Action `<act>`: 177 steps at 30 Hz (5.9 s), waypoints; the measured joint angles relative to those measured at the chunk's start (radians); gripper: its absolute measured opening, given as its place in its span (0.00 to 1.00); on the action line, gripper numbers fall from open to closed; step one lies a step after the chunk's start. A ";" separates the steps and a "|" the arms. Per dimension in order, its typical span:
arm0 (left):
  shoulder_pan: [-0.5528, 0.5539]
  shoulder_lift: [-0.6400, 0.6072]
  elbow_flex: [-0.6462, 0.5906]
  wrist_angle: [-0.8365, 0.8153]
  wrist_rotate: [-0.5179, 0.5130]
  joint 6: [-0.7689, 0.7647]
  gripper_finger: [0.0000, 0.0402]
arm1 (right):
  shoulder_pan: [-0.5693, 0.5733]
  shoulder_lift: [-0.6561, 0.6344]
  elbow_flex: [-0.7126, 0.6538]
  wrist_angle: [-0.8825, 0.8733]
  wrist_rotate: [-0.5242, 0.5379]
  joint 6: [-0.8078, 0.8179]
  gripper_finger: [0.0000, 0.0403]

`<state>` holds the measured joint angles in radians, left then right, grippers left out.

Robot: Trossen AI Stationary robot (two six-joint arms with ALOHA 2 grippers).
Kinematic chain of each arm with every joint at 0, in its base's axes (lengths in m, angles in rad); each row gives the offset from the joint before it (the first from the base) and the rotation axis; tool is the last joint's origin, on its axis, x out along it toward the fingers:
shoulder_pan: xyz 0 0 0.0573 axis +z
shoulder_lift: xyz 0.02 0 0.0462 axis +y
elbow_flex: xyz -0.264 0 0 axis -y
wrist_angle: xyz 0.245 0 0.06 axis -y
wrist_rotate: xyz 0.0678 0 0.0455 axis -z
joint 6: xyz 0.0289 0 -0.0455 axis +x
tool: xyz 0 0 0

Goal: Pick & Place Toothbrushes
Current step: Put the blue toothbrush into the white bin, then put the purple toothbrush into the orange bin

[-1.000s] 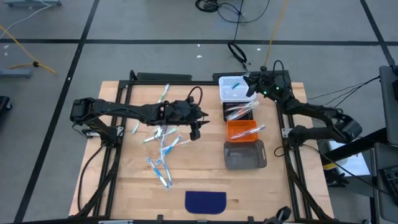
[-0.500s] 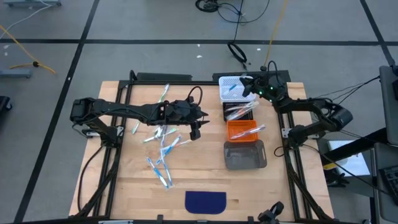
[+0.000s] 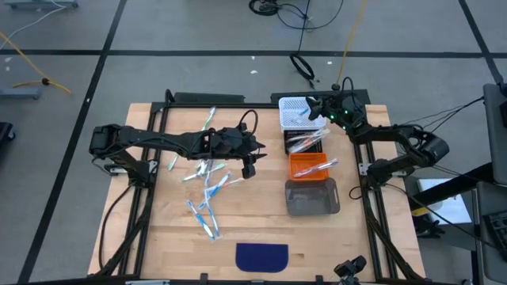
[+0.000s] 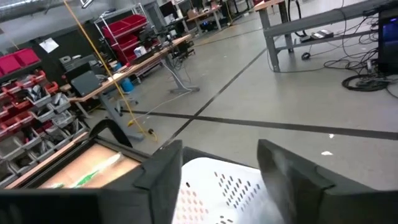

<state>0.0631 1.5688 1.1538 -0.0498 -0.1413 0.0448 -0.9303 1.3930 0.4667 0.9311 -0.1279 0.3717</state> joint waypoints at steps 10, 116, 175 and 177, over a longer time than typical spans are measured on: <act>0.000 0.000 0.000 0.000 0.000 -0.002 0.35 | -0.015 -0.077 0.000 0.045 0.105 -0.058 0.61; 0.184 0.027 -0.300 -0.498 0.000 -0.464 0.35 | 0.337 -0.241 0.000 -0.218 -0.108 -0.088 0.55; 0.117 -0.230 -0.300 -0.370 -0.069 -0.427 0.00 | 0.353 -0.241 0.000 -0.233 -0.110 -0.040 0.55; 0.102 -0.249 -0.300 -0.269 -0.067 -0.374 0.00 | 0.377 -0.241 0.000 -0.231 -0.111 -0.041 0.55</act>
<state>0.1648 1.3200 0.8536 -0.3186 -0.2086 -0.3289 -0.5529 1.1522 0.4671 0.7001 -0.2391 0.3312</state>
